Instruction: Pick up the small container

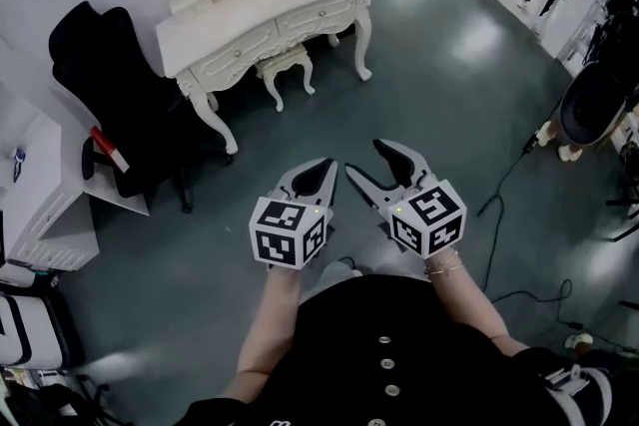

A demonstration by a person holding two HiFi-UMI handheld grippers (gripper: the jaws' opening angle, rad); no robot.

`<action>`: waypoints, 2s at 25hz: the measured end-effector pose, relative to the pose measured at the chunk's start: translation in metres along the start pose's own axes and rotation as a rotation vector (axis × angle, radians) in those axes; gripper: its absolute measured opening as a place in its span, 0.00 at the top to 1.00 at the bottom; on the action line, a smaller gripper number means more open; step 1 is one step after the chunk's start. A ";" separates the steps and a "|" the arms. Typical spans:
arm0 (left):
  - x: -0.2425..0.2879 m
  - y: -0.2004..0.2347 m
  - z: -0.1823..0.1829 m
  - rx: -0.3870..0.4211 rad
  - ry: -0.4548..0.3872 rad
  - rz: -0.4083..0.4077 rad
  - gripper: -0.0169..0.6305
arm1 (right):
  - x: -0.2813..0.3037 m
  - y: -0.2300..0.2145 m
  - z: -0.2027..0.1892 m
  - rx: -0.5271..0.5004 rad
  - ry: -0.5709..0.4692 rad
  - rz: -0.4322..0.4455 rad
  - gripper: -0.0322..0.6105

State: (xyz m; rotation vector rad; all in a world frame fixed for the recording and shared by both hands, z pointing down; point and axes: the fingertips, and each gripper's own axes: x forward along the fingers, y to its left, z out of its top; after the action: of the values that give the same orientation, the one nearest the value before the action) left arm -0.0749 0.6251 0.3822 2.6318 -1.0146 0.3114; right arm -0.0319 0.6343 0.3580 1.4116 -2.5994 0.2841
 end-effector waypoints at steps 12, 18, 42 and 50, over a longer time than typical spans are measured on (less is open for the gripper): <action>0.032 0.002 0.003 -0.010 0.021 -0.007 0.95 | 0.009 -0.031 -0.007 0.023 0.014 -0.018 0.40; 0.059 0.024 0.008 -0.012 0.035 -0.018 0.95 | 0.033 -0.059 -0.004 0.046 0.007 -0.045 0.37; 0.228 0.237 0.135 0.009 -0.021 -0.063 0.95 | 0.257 -0.213 0.090 0.042 -0.049 -0.148 0.37; 0.250 0.269 0.121 -0.077 0.005 -0.049 0.95 | 0.291 -0.238 0.079 0.056 0.023 -0.146 0.37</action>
State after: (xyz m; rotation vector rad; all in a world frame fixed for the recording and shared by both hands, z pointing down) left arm -0.0656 0.2388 0.4003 2.5816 -0.9393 0.2619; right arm 0.0073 0.2523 0.3711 1.5976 -2.4725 0.3524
